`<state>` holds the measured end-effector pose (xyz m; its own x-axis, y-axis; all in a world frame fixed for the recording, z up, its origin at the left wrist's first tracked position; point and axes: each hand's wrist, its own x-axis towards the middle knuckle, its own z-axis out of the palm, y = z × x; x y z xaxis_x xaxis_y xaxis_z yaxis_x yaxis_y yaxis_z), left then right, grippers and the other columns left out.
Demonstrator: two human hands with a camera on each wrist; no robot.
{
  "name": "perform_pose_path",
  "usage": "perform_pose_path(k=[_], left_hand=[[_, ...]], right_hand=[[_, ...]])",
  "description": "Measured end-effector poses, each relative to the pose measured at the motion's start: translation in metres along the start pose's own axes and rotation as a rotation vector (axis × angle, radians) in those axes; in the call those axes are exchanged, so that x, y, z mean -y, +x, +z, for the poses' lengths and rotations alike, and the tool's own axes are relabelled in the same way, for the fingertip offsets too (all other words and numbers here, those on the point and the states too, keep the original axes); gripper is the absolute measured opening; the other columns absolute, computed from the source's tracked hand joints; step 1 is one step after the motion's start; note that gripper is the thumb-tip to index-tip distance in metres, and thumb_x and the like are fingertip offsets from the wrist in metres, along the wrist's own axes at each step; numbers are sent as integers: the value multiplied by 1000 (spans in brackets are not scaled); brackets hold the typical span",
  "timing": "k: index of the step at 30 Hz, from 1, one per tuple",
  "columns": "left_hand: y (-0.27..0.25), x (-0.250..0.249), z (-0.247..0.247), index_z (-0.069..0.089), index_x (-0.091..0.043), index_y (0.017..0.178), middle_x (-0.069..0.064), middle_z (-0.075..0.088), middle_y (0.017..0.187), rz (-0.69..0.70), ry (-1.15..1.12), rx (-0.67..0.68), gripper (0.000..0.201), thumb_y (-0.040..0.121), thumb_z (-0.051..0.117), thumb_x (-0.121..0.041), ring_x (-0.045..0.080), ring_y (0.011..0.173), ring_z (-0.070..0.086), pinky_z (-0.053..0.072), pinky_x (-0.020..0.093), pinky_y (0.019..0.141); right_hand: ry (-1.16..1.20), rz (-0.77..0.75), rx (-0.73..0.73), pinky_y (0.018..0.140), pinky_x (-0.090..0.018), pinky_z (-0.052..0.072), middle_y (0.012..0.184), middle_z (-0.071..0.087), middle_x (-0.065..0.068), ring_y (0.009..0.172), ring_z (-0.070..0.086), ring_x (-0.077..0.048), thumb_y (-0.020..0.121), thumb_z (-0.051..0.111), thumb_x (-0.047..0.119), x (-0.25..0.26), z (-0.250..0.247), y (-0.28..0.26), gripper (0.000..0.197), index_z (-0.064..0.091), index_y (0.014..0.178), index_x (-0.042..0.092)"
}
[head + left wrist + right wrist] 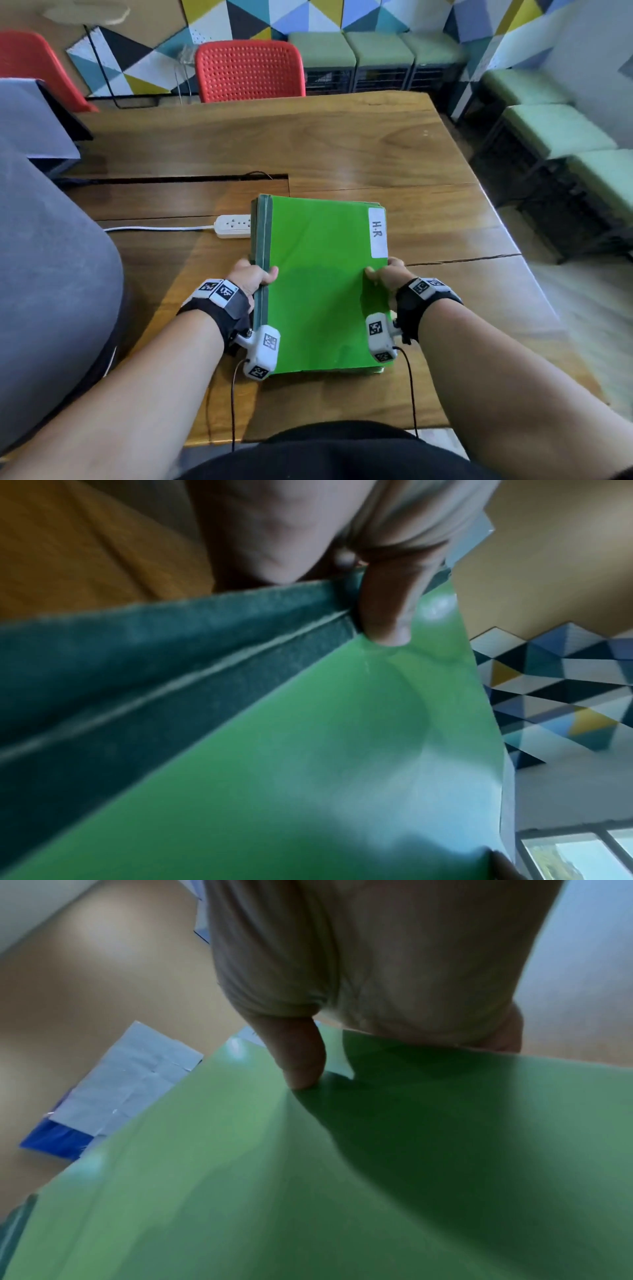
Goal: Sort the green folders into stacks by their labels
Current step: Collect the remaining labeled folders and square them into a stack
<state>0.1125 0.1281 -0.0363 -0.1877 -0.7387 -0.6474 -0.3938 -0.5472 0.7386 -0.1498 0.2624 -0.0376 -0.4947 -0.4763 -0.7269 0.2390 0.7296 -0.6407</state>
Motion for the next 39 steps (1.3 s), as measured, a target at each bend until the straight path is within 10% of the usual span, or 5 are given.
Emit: perform_pose_path(k=[10,19,26,34,39], left_hand=[[-36,-103,23,52,-20,85,-12,63,63,615,-213,19,36,78,66,12,17,72,58,46,37,80],[-24,-96,33,38,-3,139,17,65,117,512,-248,87,96,54,68,30,32,111,62,44,55,101],[-14,-80,35,38,-18,139,7,61,130,481,-35,39,94,56,82,-18,28,122,56,41,51,106],[-12,-104,8,47,-15,132,5,66,122,566,65,-49,72,68,78,-13,25,114,62,46,46,102],[-24,-76,1,58,-3,123,10,67,121,415,509,-176,48,84,72,-28,26,112,62,39,21,80]], right_hand=[[234,-747,28,98,-44,49,121,60,-19,107,60,-26,84,58,-6,101,-52,-49,60,37,135,17],[384,-681,94,86,-50,45,98,58,-8,98,53,-28,41,47,-10,93,-56,-29,74,48,106,27],[89,-644,64,106,-52,40,117,57,-3,114,53,-24,77,51,-17,70,-50,-14,71,35,124,33],[27,-796,39,102,-38,42,123,56,3,117,53,-16,87,50,-6,82,-34,-5,68,27,140,30],[-212,-698,85,104,-42,41,121,51,5,114,49,-16,91,48,-3,59,-16,0,65,21,143,24]])
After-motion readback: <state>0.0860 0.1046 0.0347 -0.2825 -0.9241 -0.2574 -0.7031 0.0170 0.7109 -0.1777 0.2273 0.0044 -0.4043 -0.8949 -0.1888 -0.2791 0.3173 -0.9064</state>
